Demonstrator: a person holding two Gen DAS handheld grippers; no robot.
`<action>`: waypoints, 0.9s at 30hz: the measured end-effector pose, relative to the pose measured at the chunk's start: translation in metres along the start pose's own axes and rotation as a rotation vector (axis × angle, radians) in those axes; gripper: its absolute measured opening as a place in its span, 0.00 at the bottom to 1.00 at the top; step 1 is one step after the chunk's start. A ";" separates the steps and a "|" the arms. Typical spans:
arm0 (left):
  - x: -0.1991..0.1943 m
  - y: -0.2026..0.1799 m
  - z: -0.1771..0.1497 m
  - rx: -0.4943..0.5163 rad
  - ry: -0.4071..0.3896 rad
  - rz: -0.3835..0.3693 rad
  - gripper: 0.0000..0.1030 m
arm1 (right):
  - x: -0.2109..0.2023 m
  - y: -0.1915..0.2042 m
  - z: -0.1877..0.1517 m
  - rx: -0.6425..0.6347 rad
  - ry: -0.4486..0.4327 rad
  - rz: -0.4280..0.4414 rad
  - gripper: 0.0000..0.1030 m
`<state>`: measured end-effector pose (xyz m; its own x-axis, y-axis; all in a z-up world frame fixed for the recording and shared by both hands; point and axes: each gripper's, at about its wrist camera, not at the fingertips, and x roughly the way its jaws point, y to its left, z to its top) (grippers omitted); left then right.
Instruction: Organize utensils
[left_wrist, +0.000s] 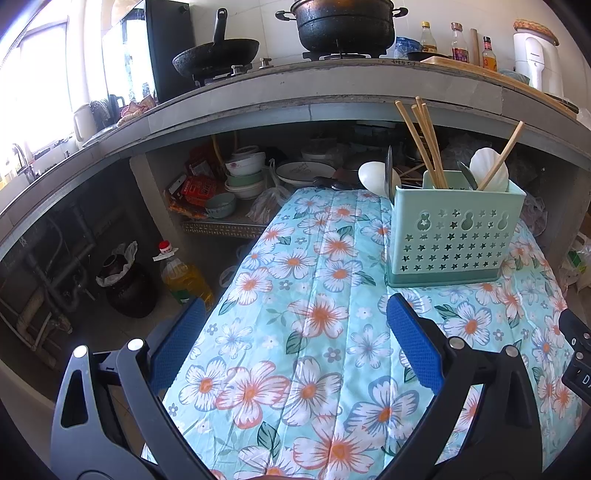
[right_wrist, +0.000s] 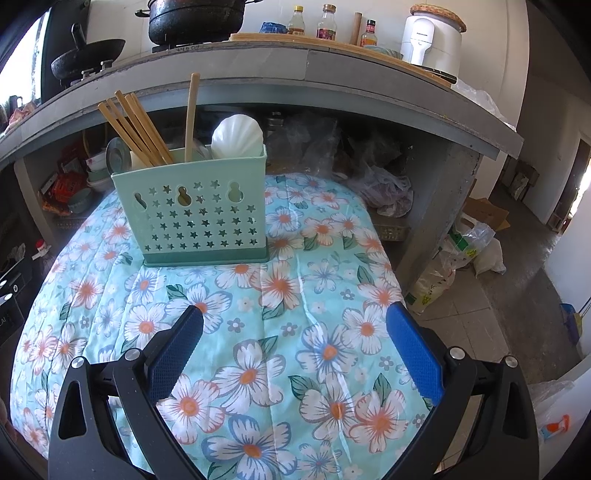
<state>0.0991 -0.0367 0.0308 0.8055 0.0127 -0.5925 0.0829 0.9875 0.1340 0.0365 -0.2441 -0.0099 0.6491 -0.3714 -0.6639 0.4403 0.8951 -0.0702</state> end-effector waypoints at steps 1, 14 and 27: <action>0.000 0.000 0.000 -0.002 0.000 0.000 0.92 | 0.000 0.000 0.000 0.000 0.001 0.000 0.94; 0.000 0.000 0.000 -0.004 0.001 -0.002 0.92 | 0.000 0.000 0.001 -0.005 -0.002 0.001 0.94; 0.001 0.001 0.001 -0.005 0.003 -0.003 0.92 | -0.001 0.001 0.001 -0.008 -0.004 0.001 0.94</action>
<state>0.1003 -0.0359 0.0315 0.8036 0.0097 -0.5951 0.0830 0.9883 0.1282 0.0373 -0.2429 -0.0085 0.6524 -0.3712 -0.6607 0.4346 0.8975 -0.0751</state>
